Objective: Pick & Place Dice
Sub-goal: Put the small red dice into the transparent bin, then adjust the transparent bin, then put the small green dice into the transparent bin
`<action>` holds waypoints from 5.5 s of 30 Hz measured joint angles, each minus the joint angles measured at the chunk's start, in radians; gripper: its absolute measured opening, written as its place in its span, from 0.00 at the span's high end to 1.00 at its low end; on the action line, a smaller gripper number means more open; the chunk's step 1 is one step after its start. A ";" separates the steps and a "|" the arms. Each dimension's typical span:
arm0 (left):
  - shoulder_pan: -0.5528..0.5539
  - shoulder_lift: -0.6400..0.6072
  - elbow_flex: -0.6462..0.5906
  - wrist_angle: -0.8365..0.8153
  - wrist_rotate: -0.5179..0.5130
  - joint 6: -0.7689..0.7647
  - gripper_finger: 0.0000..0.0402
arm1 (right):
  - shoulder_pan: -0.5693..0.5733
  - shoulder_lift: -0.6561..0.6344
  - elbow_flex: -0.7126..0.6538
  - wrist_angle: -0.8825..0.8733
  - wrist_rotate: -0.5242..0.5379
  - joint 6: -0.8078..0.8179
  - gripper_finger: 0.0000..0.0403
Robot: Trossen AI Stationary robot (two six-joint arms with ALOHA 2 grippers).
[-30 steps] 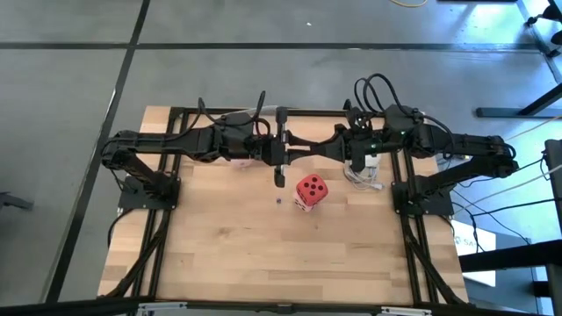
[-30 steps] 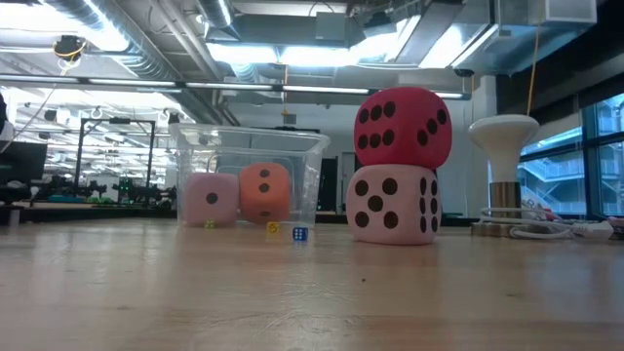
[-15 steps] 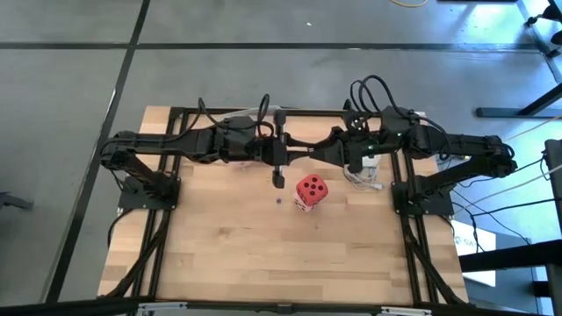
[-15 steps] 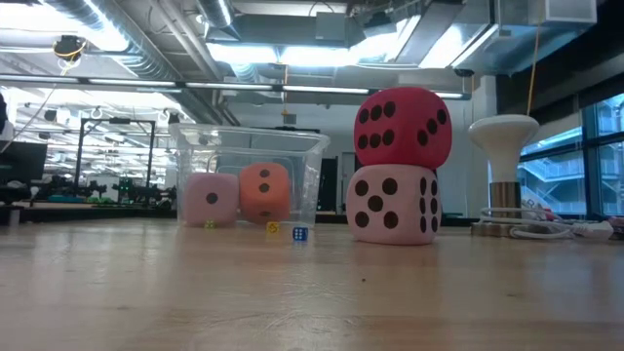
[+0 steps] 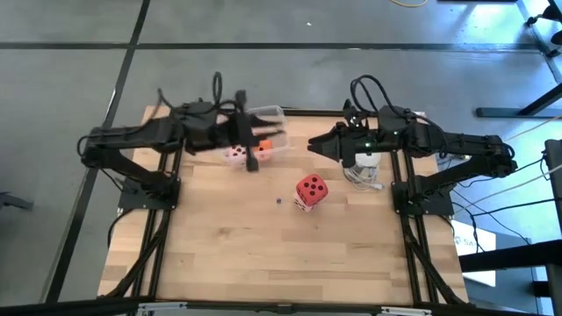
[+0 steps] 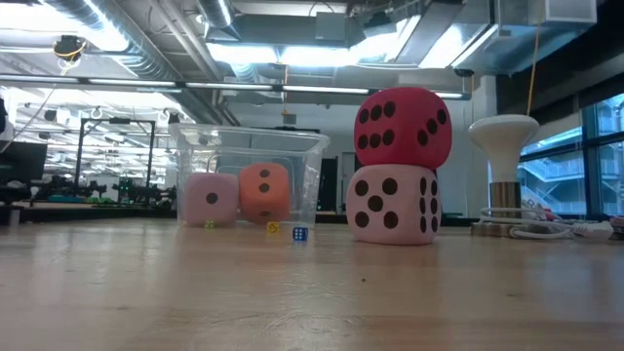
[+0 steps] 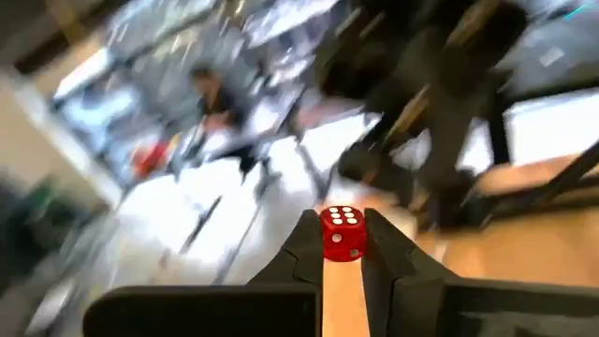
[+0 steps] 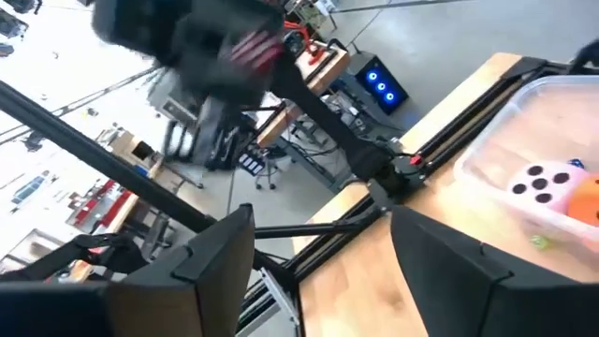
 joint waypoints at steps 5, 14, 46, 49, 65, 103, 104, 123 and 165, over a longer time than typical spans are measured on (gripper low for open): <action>0.181 0.002 0.001 -0.272 0.108 -0.191 0.96 | 0.050 0.000 0.000 -0.052 0.024 0.026 0.41; 0.640 0.210 -0.001 -0.682 0.603 -0.271 0.96 | 0.167 -0.023 0.000 -0.097 0.134 0.028 0.46; 0.576 0.536 0.000 -0.889 0.177 0.067 0.77 | 0.370 -0.035 0.000 -0.164 0.388 0.078 0.50; 0.567 0.536 0.000 -0.907 0.210 0.068 0.71 | 0.370 -0.035 0.000 -0.164 0.388 0.078 0.50; 0.547 0.410 0.000 -0.965 0.232 -0.062 0.52 | 0.370 -0.035 0.000 -0.178 0.388 0.065 0.50; 0.374 0.307 -0.370 -0.689 0.240 -0.171 1.00 | 0.381 -0.035 0.000 -0.201 0.414 0.035 0.50; 0.376 0.306 -0.370 -0.690 0.254 -0.207 1.00 | 0.381 -0.035 0.000 -0.201 0.414 0.039 0.50; -0.111 -0.064 -0.473 -0.543 -0.471 -1.200 0.90 | 0.412 -0.034 0.000 -0.207 0.400 0.002 0.50; -0.119 0.022 -1.420 0.849 -0.386 -0.792 0.51 | 0.411 -0.051 0.001 -0.208 0.337 0.051 0.50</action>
